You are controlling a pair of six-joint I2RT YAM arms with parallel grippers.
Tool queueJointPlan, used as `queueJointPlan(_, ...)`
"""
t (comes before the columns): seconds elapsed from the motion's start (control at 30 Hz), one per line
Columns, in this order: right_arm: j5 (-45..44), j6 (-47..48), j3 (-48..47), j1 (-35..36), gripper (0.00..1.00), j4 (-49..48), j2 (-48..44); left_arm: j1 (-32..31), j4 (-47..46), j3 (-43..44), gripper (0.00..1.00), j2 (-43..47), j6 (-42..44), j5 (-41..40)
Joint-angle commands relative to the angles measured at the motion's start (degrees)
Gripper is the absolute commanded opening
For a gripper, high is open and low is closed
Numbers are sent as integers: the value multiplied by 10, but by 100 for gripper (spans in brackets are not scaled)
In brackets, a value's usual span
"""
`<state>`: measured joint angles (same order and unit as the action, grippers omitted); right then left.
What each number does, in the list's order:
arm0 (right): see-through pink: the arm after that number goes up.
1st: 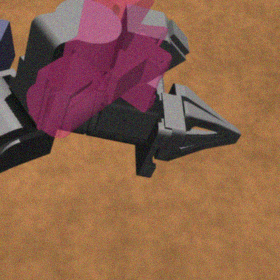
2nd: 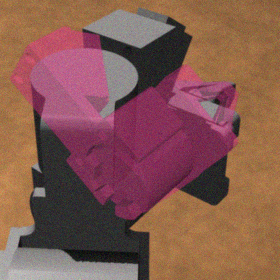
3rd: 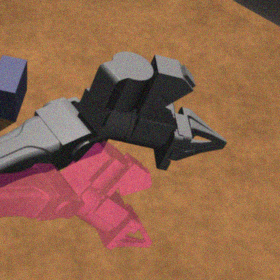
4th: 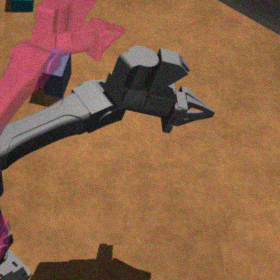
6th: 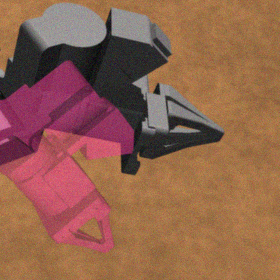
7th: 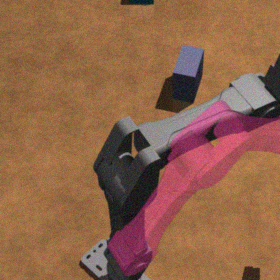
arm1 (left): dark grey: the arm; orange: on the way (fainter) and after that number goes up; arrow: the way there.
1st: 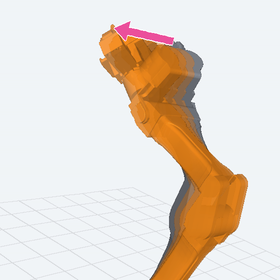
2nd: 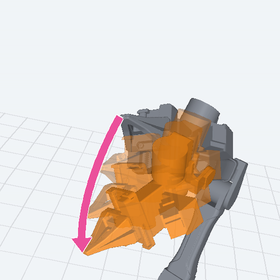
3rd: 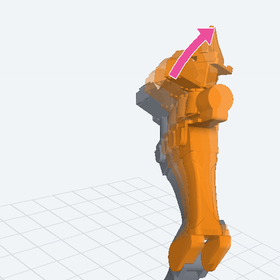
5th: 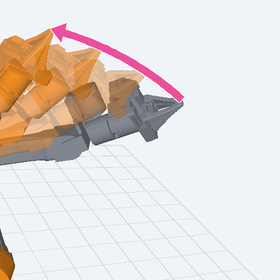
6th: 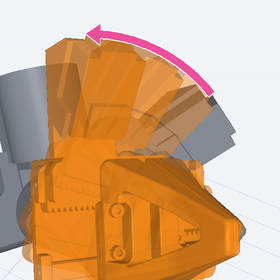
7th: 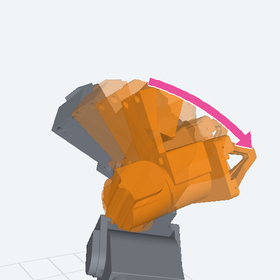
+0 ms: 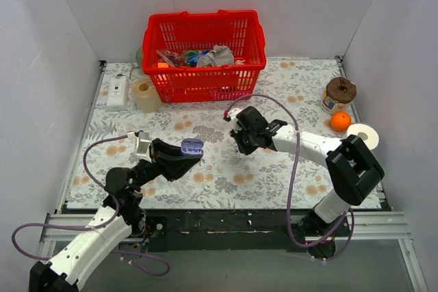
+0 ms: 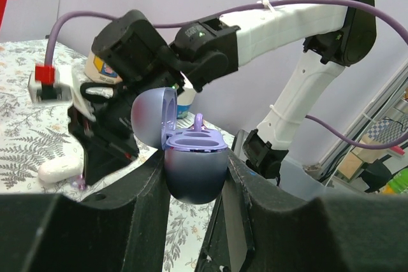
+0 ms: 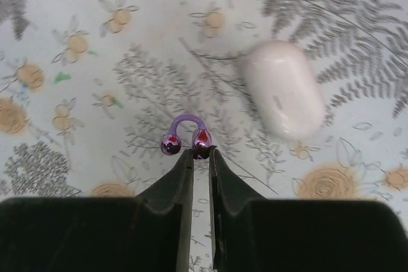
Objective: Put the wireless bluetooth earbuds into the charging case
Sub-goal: Pick up the earbud from the center of the board.
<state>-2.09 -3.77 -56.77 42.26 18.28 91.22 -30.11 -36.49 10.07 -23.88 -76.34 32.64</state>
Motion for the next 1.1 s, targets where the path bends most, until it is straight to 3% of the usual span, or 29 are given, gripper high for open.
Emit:
queueJointPlan(0.0, 34, 121, -11, 73, 9, 30, 5, 0, -3, 1, 0, 21, 0, 1)
queueJointPlan(0.2, -38, 210, -11, 150, 8, 31, 31, 1, 11, 3, 0, 37, 0, 0)
queueJointPlan(0.47, -46, 230, -29, 157, 13, 72, 53, 1, 34, 3, 0, 67, 5, -7)
queueJointPlan(0.73, -104, 175, -31, 157, 49, 71, 41, 0, 44, 7, 0, 75, 4, -7)
queueJointPlan(0.77, -111, 168, -32, 158, 78, 71, 29, 0, 44, 7, 0, 75, 2, -6)
queueJointPlan(0.8, -120, 163, -33, 157, 94, 75, 22, 0, 42, 7, 0, 76, 1, -7)
queueJointPlan(0.93, -137, 110, -35, 157, 97, 71, -20, 1, 42, 10, 0, 77, 0, -10)
queueJointPlan(1.07, -120, -17, -19, 157, 98, 20, -81, 1, 48, 13, 0, 77, 0, -11)
